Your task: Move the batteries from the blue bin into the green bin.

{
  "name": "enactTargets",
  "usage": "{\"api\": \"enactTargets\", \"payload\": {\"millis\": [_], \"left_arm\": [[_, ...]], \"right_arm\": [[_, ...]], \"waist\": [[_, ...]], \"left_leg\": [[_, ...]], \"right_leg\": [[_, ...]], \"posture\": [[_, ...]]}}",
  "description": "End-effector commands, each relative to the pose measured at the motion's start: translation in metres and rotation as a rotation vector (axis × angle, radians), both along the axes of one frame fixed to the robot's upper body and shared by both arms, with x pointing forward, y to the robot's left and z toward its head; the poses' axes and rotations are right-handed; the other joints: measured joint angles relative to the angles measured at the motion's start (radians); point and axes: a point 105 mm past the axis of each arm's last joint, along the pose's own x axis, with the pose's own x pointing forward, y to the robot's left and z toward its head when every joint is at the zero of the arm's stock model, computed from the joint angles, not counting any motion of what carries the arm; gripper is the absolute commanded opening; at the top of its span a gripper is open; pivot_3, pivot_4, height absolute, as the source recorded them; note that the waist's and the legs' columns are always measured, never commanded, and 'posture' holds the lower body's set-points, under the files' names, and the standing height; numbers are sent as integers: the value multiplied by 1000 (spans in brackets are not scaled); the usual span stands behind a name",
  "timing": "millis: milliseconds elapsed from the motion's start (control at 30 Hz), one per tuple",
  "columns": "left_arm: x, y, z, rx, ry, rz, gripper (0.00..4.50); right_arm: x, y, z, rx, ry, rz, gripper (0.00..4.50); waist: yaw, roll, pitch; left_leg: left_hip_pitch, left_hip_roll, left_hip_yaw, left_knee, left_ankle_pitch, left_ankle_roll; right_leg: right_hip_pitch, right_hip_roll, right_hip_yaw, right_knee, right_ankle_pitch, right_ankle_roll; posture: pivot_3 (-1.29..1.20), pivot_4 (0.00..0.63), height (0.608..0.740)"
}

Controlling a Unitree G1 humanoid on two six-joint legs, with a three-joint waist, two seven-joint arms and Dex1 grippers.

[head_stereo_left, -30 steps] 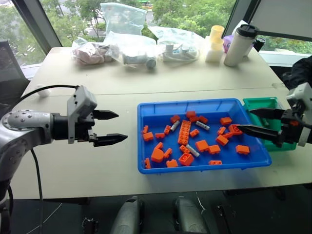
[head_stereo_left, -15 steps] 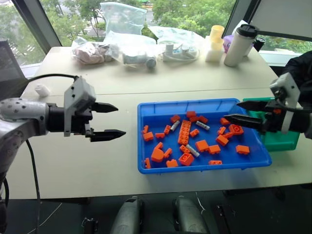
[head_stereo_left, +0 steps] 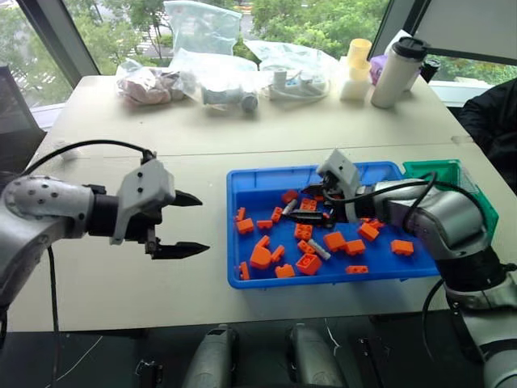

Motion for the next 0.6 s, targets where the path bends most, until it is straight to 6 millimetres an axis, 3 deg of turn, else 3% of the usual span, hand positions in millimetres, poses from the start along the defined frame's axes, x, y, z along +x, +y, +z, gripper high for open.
{"api": "enactTargets", "payload": {"millis": [33,600], "left_arm": [[-2,-5,6,0,-63,0,4494],[9,-11,5,-10,-92,0,4494]], "right_arm": [[10,4,5,-29,-22,-54,4454],[21,8,-23,-137,-3,-107,4454]], "waist": [[-1,0,0],[-3,0,0]], "left_leg": [[0,0,0,0,0,0],[0,0,0,0,0,0]], "right_leg": [[0,0,0,0,0,0],[-1,2,0,1,0,0]], "posture": [[0,150,740],[0,150,740]]}}
